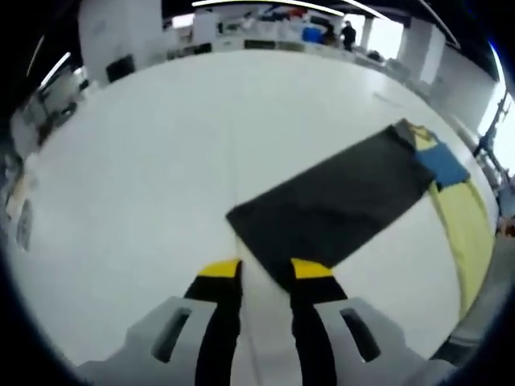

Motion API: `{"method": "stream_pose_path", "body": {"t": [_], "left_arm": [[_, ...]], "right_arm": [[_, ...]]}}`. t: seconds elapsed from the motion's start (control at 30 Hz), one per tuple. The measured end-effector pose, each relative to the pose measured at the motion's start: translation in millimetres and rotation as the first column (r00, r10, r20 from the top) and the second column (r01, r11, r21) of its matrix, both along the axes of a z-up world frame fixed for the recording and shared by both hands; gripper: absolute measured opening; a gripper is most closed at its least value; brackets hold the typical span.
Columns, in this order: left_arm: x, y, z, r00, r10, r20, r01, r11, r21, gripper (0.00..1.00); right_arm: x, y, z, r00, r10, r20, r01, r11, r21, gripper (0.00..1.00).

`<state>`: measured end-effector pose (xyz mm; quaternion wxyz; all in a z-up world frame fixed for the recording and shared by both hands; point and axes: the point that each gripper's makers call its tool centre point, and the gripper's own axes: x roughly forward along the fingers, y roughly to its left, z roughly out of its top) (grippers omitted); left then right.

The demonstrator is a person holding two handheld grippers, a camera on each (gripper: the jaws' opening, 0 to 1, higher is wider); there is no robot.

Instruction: Fold the garment on the visible template until the final outline fits inside the template.

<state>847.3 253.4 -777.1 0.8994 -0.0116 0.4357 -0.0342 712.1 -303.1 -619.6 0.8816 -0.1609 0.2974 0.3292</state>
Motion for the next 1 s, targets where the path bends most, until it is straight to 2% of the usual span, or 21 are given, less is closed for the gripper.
{"method": "stream_pose_path", "body": {"t": [0.2,0.33,0.43,0.5,0.7,0.8,1.0], "left_arm": [[-0.5,-1.1,0.1,1.000,-0.006,0.001,0.006,1.000,0.003,0.19],[-0.1,-2.0,-0.2,1.000,-0.011,-0.009,0.011,1.000,0.005,0.18],[2.1,-10.9,-1.8,0.999,-0.029,-0.026,0.028,0.999,-0.020,0.08],[3.4,-11.9,-2.4,0.999,-0.042,-0.034,0.042,0.999,-0.004,0.07],[3.5,-13.0,-3.1,0.998,-0.041,-0.044,0.041,0.999,-0.012,0.06],[2.7,-18.5,-3.1,0.999,-0.035,-0.040,0.033,0.998,-0.045,0.01],[2.0,-16.9,-1.7,0.999,-0.037,-0.030,0.036,0.999,-0.020,0.01]], "right_arm": [[1.5,0.5,4.2,1.000,-0.014,0.011,0.013,1.000,0.028,1.00],[1.6,-2.8,1.2,1.000,-0.015,0.007,0.015,1.000,0.010,1.00],[1.3,-2.4,-0.7,1.000,-0.014,0.002,0.014,1.000,0.011,1.00],[1.5,-1.7,-1.2,1.000,-0.011,0.001,0.011,1.000,0.010,1.00],[2.2,-1.9,-2.5,1.000,-0.011,0.000,0.011,1.000,0.011,1.00],[1.8,-3.5,-4.8,1.000,-0.011,-0.003,0.011,1.000,-0.004,1.00],[1.6,-4.2,-4.8,1.000,-0.009,-0.005,0.009,1.000,-0.009,1.00]]}}
